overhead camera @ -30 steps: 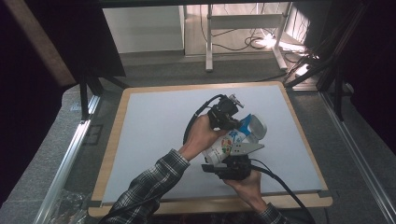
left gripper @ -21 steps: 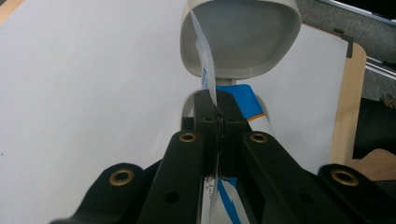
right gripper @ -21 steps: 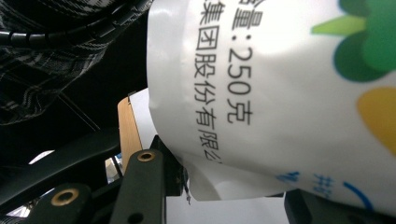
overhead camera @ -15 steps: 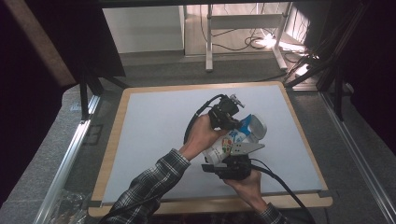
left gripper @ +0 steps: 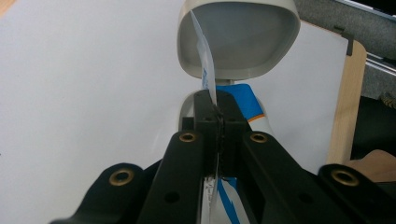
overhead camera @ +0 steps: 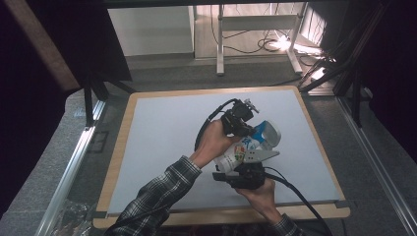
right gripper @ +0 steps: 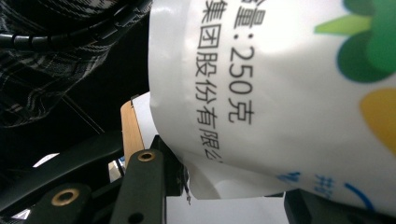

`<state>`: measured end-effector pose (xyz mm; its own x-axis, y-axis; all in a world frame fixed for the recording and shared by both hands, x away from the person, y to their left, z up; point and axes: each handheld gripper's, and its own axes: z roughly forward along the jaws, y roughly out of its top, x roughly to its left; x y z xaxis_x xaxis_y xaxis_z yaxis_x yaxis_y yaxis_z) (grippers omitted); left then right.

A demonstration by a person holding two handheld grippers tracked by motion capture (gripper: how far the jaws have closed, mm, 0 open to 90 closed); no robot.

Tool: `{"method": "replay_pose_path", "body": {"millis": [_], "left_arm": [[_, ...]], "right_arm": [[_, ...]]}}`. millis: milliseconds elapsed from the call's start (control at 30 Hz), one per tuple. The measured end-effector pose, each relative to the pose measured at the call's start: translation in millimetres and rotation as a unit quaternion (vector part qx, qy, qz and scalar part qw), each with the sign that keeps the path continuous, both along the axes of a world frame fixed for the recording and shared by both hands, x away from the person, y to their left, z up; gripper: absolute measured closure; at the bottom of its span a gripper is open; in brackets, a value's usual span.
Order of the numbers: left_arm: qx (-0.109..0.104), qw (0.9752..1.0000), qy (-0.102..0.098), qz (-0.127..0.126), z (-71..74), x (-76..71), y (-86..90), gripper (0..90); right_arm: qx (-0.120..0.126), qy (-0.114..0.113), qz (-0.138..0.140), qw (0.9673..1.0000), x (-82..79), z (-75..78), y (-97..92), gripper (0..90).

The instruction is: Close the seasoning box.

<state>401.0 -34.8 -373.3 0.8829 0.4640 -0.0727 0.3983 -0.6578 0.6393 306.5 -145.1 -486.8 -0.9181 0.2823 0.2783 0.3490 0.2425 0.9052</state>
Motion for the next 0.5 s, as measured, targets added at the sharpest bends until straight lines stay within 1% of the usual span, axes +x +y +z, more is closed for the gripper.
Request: {"method": "replay_pose_path", "body": {"millis": [500], "left_arm": [[0.000, 1.0000, 0.006, 0.000, -0.2, 1.3, -0.5, 89.3]], "right_arm": [[0.002, 0.003, 0.001, 1.0000, -0.4, 0.5, 0.1, 61.9]]}}
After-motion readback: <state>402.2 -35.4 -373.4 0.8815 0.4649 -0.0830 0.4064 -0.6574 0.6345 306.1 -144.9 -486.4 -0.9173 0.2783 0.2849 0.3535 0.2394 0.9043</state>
